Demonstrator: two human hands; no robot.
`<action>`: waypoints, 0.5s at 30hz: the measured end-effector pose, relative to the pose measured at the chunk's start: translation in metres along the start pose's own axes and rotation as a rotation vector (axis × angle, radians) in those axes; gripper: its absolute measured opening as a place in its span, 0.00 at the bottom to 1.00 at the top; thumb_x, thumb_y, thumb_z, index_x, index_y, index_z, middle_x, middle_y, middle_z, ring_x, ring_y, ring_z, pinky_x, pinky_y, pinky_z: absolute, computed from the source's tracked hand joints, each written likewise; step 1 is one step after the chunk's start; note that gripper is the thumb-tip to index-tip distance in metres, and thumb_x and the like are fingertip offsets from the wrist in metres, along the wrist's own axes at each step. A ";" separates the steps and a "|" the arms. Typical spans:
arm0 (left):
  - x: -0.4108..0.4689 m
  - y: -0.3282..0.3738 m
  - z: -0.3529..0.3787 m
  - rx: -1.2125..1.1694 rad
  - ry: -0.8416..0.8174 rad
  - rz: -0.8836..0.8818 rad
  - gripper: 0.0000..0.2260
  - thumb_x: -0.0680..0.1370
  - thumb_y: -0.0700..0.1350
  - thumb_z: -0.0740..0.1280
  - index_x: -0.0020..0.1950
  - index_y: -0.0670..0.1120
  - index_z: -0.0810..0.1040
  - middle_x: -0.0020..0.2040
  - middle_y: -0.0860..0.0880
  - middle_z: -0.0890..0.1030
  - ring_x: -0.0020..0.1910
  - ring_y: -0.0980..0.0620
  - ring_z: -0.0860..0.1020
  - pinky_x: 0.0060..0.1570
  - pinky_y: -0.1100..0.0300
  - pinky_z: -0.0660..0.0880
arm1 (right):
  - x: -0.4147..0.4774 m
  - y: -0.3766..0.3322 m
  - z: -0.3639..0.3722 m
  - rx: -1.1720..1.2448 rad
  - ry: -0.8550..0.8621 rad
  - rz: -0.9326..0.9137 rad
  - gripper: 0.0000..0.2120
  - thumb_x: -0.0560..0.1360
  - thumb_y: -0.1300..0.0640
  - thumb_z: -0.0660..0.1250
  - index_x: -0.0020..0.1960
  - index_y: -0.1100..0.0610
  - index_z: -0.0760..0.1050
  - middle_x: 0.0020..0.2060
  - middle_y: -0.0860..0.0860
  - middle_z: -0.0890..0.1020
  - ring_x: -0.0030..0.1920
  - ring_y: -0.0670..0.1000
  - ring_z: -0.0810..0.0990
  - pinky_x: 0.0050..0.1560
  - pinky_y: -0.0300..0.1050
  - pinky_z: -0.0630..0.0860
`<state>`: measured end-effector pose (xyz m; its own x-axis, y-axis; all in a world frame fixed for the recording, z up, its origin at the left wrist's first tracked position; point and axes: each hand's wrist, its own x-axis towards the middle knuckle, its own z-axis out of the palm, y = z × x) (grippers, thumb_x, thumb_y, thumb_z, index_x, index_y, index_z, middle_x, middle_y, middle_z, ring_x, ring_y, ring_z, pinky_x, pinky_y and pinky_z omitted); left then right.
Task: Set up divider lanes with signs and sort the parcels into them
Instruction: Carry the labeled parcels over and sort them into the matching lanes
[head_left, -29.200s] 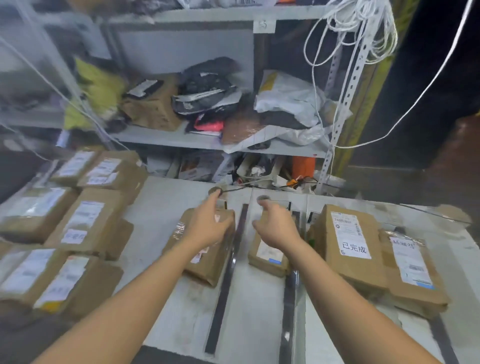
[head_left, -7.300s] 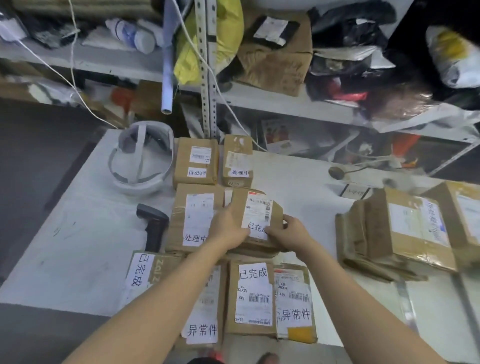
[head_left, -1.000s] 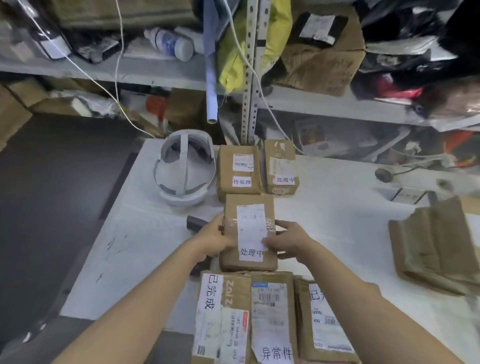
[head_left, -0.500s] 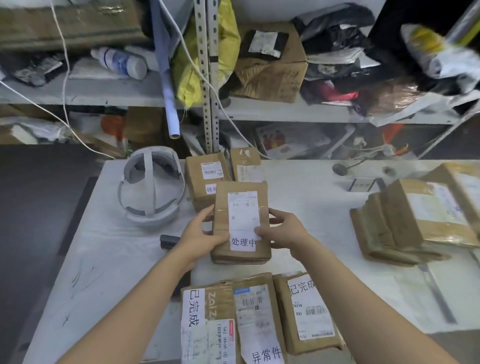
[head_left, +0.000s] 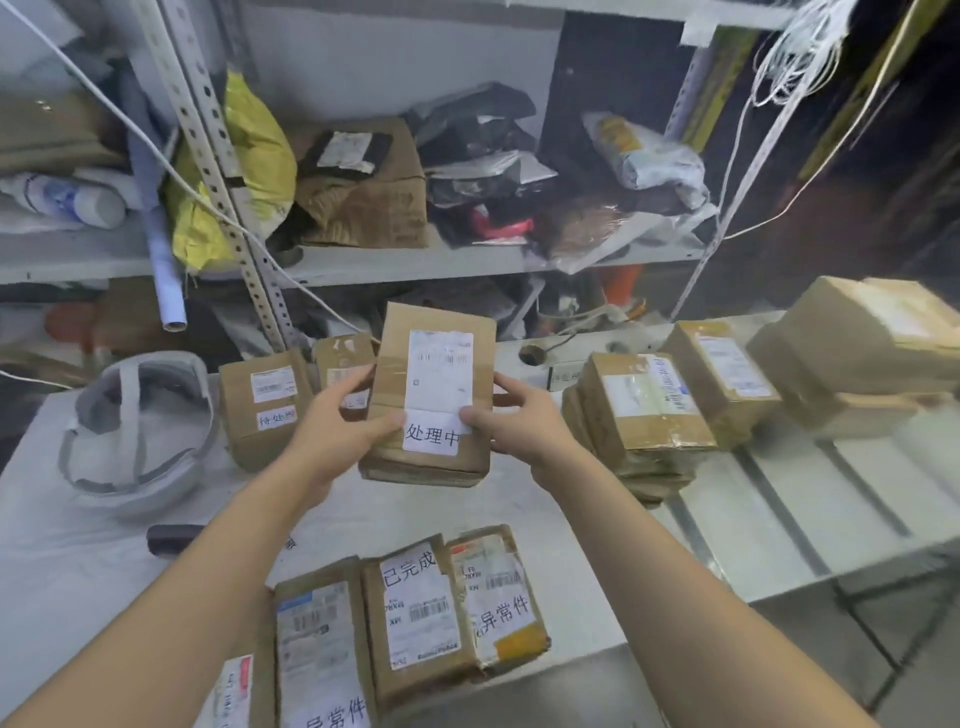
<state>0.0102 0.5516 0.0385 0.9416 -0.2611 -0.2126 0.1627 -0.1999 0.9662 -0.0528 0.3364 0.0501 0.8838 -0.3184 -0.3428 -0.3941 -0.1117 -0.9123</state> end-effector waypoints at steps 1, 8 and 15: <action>-0.003 0.008 0.015 -0.015 0.002 0.012 0.34 0.71 0.40 0.77 0.73 0.59 0.70 0.65 0.56 0.77 0.56 0.52 0.80 0.51 0.54 0.80 | -0.002 -0.002 -0.015 0.001 0.013 -0.018 0.35 0.68 0.53 0.78 0.73 0.45 0.71 0.54 0.44 0.81 0.54 0.49 0.82 0.55 0.55 0.82; -0.030 0.070 0.135 -0.032 0.056 0.128 0.30 0.74 0.40 0.74 0.73 0.56 0.69 0.60 0.59 0.78 0.50 0.59 0.80 0.37 0.68 0.77 | -0.026 -0.013 -0.142 0.046 0.016 -0.149 0.33 0.71 0.55 0.76 0.74 0.49 0.70 0.53 0.44 0.81 0.54 0.48 0.81 0.59 0.53 0.80; -0.030 0.113 0.241 0.028 0.066 0.223 0.31 0.73 0.44 0.76 0.73 0.57 0.70 0.62 0.56 0.79 0.61 0.53 0.77 0.58 0.52 0.78 | -0.023 -0.017 -0.262 0.043 0.053 -0.200 0.37 0.69 0.53 0.78 0.74 0.50 0.69 0.58 0.48 0.82 0.57 0.51 0.82 0.59 0.55 0.80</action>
<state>-0.0702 0.3092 0.1192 0.9707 -0.2398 0.0164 -0.0588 -0.1704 0.9836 -0.1325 0.0991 0.1321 0.9282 -0.3436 -0.1428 -0.2002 -0.1377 -0.9700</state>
